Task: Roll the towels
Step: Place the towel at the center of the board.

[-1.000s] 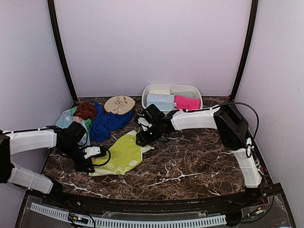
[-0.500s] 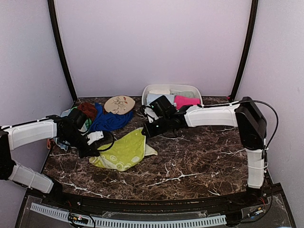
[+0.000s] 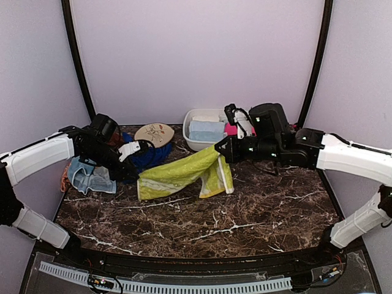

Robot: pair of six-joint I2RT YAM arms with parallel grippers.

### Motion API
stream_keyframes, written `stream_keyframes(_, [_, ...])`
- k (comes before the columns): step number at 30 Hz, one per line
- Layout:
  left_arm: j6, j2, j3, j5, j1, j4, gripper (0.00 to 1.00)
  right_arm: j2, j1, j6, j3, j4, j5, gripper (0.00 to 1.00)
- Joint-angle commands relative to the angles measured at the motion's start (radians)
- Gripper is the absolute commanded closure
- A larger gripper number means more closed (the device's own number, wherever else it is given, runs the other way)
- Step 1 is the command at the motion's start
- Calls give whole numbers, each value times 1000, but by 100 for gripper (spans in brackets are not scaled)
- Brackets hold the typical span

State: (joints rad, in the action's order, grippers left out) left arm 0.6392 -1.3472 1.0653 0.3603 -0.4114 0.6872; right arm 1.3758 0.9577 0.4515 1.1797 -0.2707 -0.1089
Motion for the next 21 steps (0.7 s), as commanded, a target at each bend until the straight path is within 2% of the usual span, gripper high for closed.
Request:
stream_keyframes(1, [3,-17,-60,-108,-18,-68,56,-24,26,103,22,-110,-110,100])
stream_keyframes(4, [39,-22,-66,-69,-58,-42,53,32,26,139,53,-187,-169,100])
stream_keyframes(8, [74,-29,-94,-70,-186,-41,53,129,16,151,90,-245,-227,100])
stream_keyframes(12, [47,-117,-106,-73,-264,-110,52,193,4,150,154,-323,-281,100])
stream_keyframes(14, [24,-180,-84,-63,-265,-140,48,182,1,155,152,-350,-300,100])
stream_keyframes(18, [-14,-303,-25,-84,-266,-254,47,94,0,182,50,-384,-287,100])
stream_keyframes(21, [-88,-429,105,-104,-265,-251,48,9,0,240,-64,-418,-264,100])
